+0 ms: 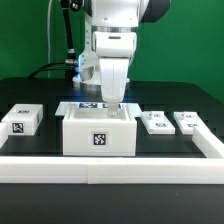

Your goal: Assemble cabinet

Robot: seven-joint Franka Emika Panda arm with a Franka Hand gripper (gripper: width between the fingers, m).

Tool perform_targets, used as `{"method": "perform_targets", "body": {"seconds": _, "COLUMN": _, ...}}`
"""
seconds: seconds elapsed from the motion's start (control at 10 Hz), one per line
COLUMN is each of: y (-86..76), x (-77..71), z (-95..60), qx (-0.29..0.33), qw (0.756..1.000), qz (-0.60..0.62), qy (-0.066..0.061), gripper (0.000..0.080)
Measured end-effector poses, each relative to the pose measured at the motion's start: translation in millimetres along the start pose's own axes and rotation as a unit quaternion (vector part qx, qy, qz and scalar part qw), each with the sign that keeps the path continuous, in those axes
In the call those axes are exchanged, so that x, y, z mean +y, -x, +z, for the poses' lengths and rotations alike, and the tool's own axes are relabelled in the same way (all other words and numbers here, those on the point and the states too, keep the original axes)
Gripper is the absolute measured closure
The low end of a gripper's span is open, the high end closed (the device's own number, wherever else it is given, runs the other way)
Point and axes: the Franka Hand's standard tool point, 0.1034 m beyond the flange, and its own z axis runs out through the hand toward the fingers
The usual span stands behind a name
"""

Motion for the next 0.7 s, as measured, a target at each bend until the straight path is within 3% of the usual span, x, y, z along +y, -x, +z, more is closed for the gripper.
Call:
{"method": "perform_targets", "body": {"seconds": 0.4, "y": -0.2, "x": 1.6, "z": 2.6, "qx": 0.001, "qw": 1.0, "qz": 0.0, "qy": 0.001, "gripper": 0.0013}}
{"method": "perform_targets", "body": {"seconds": 0.6, "y": 0.0, "x": 1.6, "z": 2.6, "qx": 0.001, "qw": 1.0, "qz": 0.001, "qy": 0.0, "gripper": 0.0344}}
{"method": "perform_targets", "body": {"seconds": 0.7, "y": 0.0, "x": 1.5, "z": 2.6, "qx": 0.001, "qw": 1.0, "qz": 0.001, "qy": 0.0, "gripper": 0.0344}}
